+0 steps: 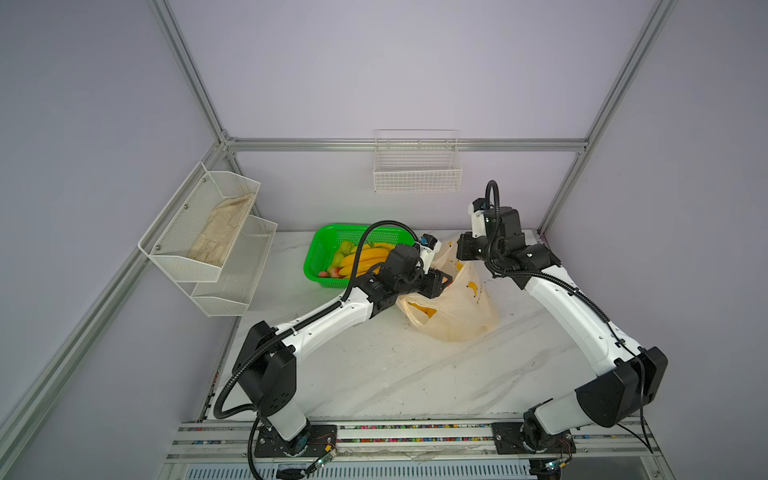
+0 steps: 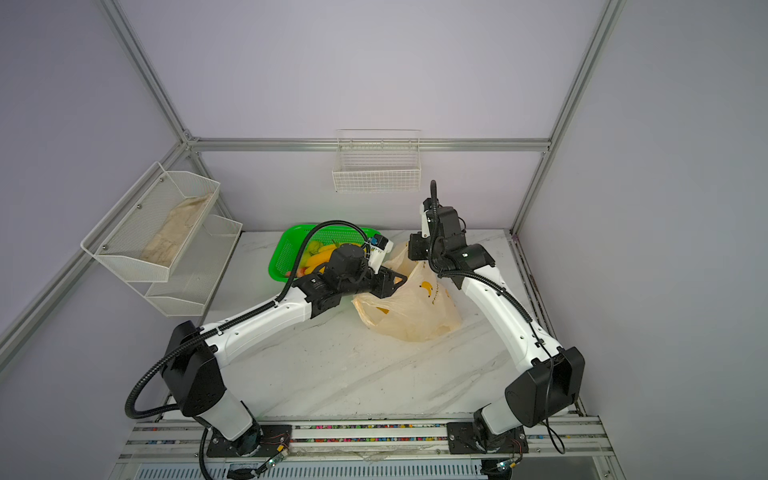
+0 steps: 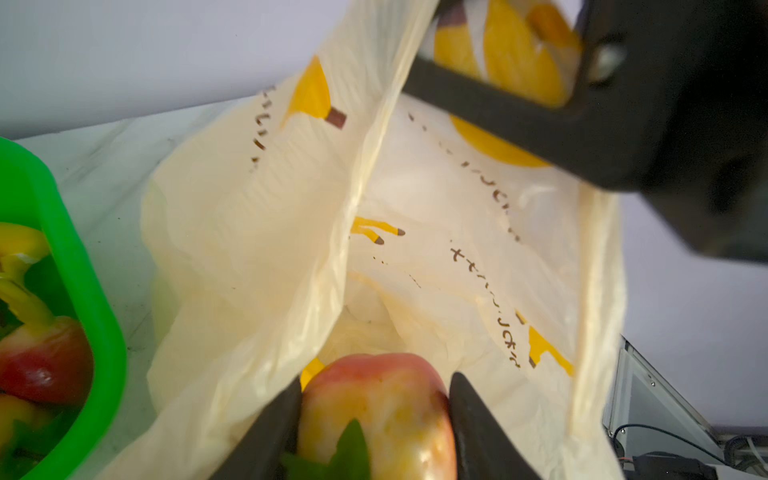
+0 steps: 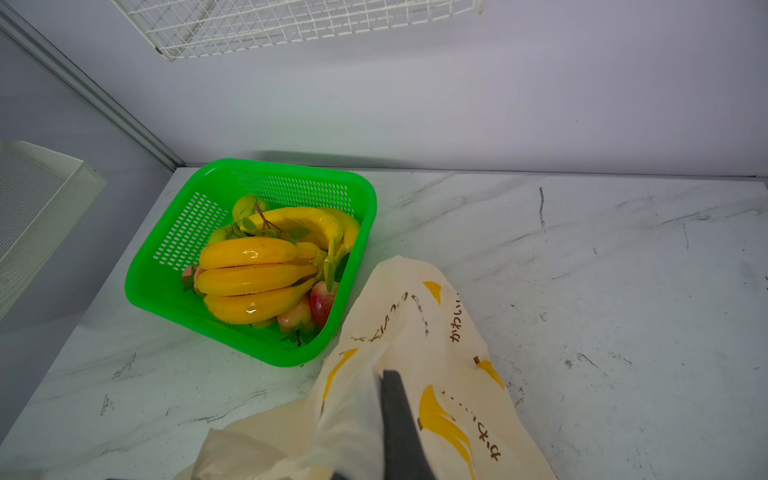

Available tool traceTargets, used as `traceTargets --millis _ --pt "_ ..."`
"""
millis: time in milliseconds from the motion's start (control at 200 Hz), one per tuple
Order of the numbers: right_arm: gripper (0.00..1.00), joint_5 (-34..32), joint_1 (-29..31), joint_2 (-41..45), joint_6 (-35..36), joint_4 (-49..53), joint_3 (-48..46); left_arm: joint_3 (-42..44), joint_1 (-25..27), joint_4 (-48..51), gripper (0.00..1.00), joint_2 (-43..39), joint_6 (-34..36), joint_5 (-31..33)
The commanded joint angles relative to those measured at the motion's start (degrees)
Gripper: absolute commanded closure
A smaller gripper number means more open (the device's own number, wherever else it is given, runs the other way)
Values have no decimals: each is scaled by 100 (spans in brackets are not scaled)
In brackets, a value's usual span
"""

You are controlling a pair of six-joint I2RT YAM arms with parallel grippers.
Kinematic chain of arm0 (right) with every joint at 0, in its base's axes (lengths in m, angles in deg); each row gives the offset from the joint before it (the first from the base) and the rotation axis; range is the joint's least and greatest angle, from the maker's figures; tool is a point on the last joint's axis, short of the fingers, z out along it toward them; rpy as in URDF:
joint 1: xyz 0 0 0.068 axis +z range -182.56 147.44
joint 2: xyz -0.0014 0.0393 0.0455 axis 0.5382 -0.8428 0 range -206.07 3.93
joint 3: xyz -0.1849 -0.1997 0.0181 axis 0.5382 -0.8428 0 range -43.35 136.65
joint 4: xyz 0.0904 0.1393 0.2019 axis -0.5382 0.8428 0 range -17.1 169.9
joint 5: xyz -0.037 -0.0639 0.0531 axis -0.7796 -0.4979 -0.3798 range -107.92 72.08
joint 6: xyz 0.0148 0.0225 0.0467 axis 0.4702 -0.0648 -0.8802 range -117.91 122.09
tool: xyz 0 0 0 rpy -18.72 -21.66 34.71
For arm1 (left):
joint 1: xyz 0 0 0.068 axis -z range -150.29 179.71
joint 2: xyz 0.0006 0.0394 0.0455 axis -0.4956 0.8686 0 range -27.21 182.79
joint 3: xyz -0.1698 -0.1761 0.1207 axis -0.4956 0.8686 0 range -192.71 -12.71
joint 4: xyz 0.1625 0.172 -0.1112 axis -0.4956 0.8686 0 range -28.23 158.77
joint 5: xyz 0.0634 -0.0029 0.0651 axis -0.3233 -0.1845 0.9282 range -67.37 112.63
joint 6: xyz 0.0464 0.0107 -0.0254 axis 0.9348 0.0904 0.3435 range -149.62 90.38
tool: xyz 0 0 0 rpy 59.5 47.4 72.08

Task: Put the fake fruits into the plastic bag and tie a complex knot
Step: 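Lift the red apple with the left gripper and lower it into the bag, then open the left gripper to drop the red apple into the bag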

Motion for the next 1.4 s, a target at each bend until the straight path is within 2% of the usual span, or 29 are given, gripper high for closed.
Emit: traceTargets --millis 0,245,490,700,770,1030,1165,1395 --pt "100 -30 3 105 -92 4 -60 241 49 -428 54 192 19 72" --pt "100 -55 4 151 -85 -45 -242 855 66 -1675 51 649 -734 16" --pt "100 -94 9 188 -59 -65 -356 772 105 -1772 39 977 -765 -164" --pt "100 -281 3 277 -19 -11 -414 715 75 -1370 23 740 -379 -141" --pt "100 -345 3 299 -17 16 -413 749 44 -1270 22 565 -244 -182" --pt "100 -544 4 406 105 61 -538 1085 -237 -1068 24 -450 26 -1050" --pt "100 -654 -1 420 115 86 -637 1248 -365 -1090 27 -967 -71 -1249" --pt "100 -681 -2 403 100 96 -621 1561 -862 -1587 27 -1862 -430 -2660"
